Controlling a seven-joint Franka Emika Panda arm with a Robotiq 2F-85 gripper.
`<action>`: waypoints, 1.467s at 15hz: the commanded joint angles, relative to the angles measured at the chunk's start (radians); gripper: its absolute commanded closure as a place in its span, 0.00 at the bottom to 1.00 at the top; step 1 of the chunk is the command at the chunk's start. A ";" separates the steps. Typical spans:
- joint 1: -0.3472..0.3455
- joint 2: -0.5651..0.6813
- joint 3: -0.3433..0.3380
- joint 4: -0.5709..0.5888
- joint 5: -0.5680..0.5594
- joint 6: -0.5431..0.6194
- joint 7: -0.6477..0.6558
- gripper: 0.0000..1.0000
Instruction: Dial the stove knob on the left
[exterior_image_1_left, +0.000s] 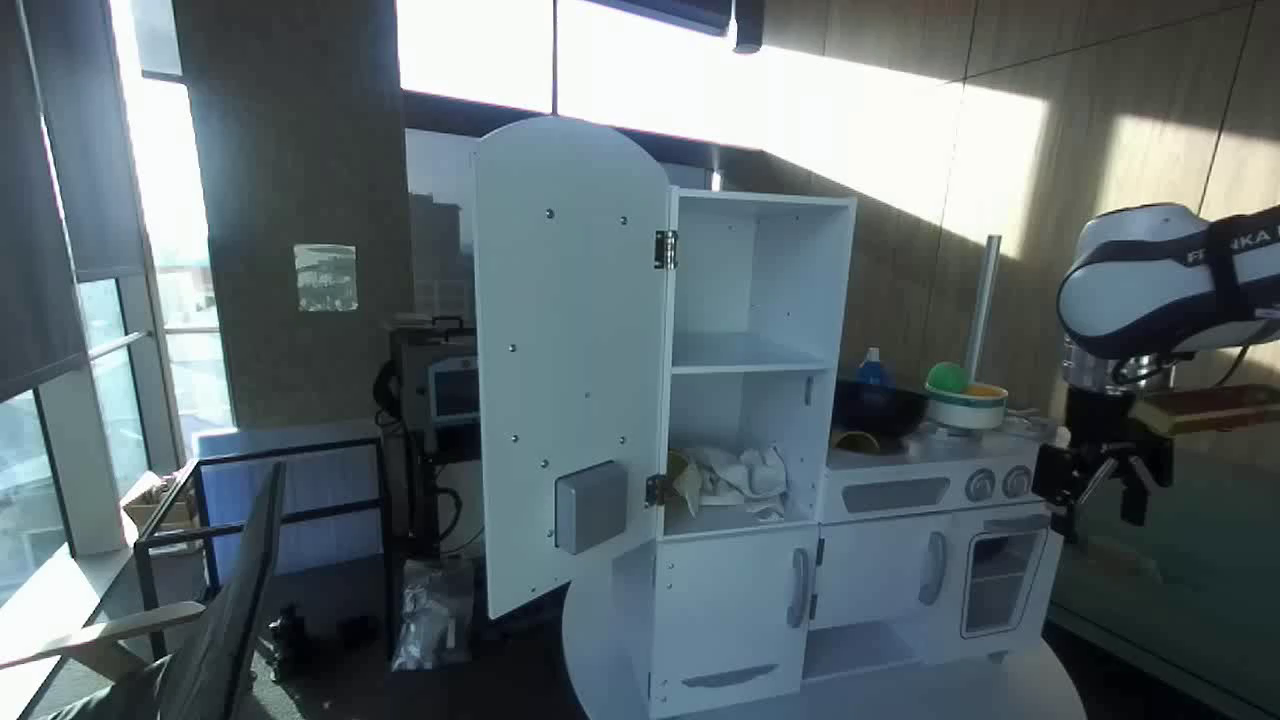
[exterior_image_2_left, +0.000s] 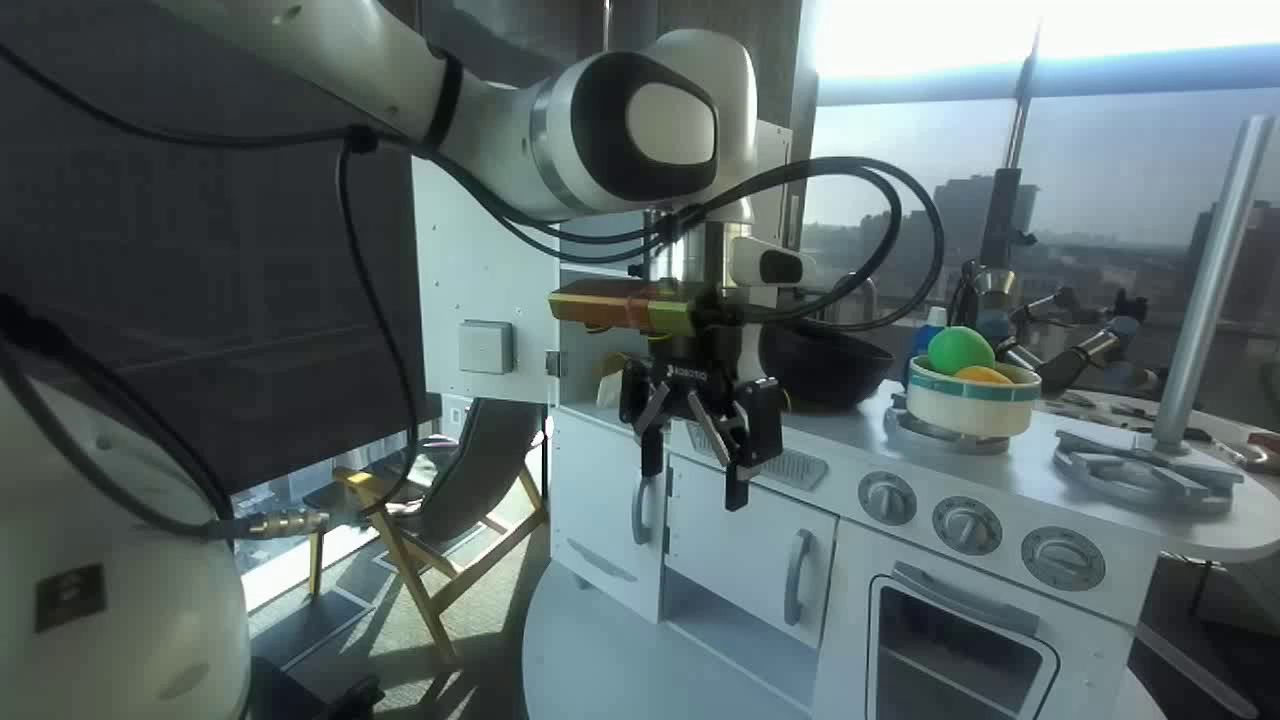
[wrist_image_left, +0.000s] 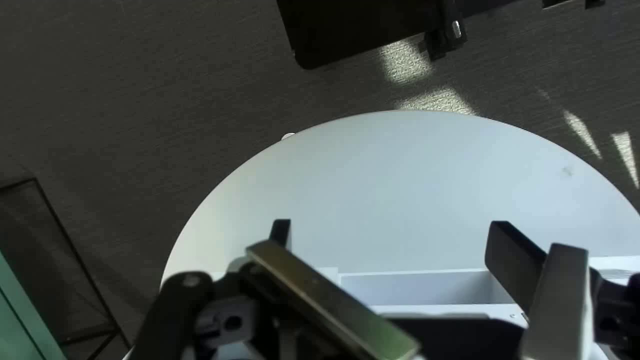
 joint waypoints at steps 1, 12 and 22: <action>0.004 0.000 -0.003 0.005 -0.001 -0.002 0.001 0.00; 0.004 -0.001 -0.003 0.013 -0.001 -0.002 0.001 0.00; -0.016 0.131 -0.223 -0.126 0.116 0.545 -0.125 0.00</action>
